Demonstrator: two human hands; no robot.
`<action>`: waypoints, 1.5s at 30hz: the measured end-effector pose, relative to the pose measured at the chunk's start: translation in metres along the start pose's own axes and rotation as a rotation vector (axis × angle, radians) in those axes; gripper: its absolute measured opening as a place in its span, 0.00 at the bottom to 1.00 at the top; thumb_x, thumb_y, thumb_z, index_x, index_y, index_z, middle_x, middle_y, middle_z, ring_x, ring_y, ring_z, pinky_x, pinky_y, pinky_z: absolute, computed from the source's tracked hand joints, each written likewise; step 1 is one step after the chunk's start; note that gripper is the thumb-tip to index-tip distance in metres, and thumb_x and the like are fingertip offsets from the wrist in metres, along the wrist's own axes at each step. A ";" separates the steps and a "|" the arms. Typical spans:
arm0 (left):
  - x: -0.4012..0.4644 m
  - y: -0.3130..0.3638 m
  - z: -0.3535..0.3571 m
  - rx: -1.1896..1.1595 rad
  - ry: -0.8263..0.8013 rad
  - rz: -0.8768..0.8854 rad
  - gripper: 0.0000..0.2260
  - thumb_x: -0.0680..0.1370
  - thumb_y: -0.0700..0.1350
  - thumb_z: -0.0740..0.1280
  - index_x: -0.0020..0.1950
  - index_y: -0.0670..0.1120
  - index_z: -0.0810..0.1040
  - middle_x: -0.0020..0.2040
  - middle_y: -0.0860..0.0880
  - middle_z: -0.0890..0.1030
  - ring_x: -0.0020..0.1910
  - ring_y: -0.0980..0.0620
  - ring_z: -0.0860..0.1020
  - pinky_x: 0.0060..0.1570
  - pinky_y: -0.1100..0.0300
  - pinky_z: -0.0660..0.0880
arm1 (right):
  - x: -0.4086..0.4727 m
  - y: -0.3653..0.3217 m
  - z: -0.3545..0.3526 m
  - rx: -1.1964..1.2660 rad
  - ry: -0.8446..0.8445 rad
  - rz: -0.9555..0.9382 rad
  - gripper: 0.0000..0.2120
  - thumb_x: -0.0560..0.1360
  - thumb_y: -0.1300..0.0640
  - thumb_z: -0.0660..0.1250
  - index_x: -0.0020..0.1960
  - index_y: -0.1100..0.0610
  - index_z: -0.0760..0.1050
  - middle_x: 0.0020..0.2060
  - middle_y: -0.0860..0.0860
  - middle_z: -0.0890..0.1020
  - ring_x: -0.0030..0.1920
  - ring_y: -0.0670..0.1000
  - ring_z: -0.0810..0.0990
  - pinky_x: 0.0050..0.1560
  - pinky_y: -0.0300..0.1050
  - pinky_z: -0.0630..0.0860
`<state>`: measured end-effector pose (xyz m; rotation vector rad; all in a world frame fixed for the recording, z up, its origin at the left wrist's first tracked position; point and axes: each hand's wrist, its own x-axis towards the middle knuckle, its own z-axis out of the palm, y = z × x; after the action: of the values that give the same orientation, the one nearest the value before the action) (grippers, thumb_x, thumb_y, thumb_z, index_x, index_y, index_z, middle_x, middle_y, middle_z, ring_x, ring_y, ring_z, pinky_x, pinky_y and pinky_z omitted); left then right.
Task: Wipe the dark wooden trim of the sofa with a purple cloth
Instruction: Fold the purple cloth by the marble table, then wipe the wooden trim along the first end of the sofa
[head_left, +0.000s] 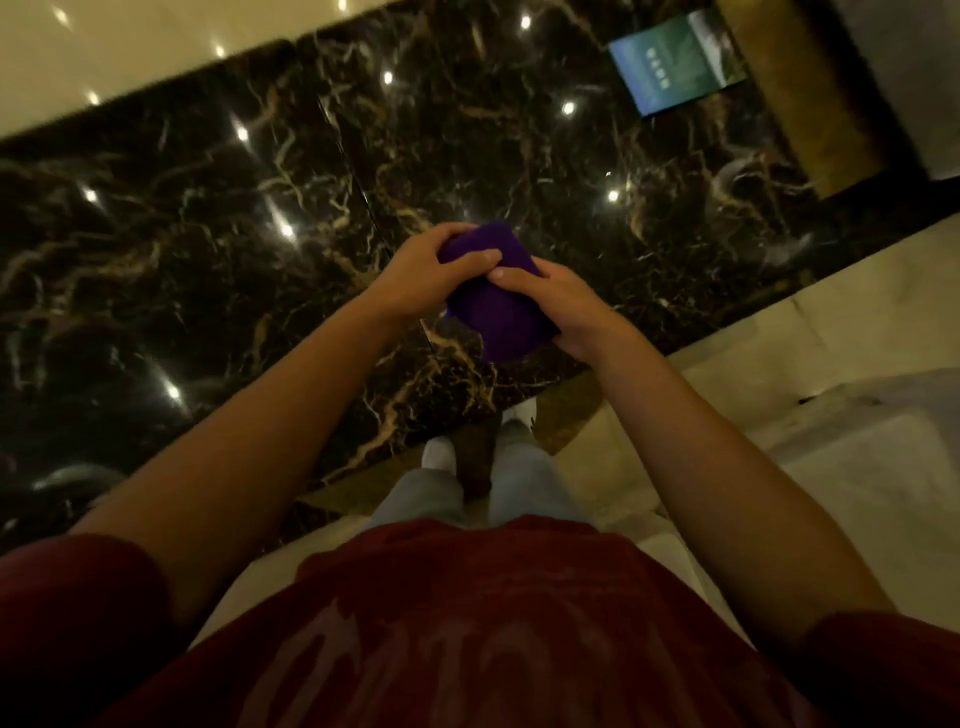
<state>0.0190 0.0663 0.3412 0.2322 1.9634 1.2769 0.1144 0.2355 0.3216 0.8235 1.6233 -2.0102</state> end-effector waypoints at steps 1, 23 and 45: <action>-0.014 0.010 -0.007 -0.017 -0.006 0.036 0.23 0.79 0.52 0.74 0.72 0.46 0.76 0.64 0.46 0.82 0.61 0.49 0.82 0.59 0.54 0.82 | -0.015 -0.009 0.008 -0.003 0.010 -0.044 0.24 0.70 0.44 0.79 0.63 0.49 0.81 0.55 0.54 0.88 0.56 0.57 0.87 0.51 0.51 0.85; -0.098 0.146 0.163 -0.351 -0.136 0.087 0.20 0.76 0.48 0.77 0.65 0.42 0.80 0.58 0.41 0.86 0.51 0.44 0.87 0.38 0.55 0.82 | -0.241 -0.039 -0.109 -0.486 0.784 -0.504 0.34 0.72 0.42 0.79 0.73 0.44 0.70 0.69 0.47 0.76 0.64 0.46 0.76 0.60 0.46 0.76; -0.128 0.217 0.530 -0.226 -0.317 0.341 0.21 0.78 0.39 0.72 0.68 0.50 0.71 0.65 0.49 0.77 0.63 0.51 0.79 0.59 0.53 0.82 | -0.434 0.122 -0.328 0.512 1.200 -0.272 0.13 0.81 0.46 0.69 0.55 0.55 0.75 0.50 0.57 0.85 0.46 0.53 0.89 0.52 0.58 0.87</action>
<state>0.4159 0.4752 0.4805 0.6361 1.5384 1.5576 0.5714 0.5107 0.4822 2.4541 1.7763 -2.2815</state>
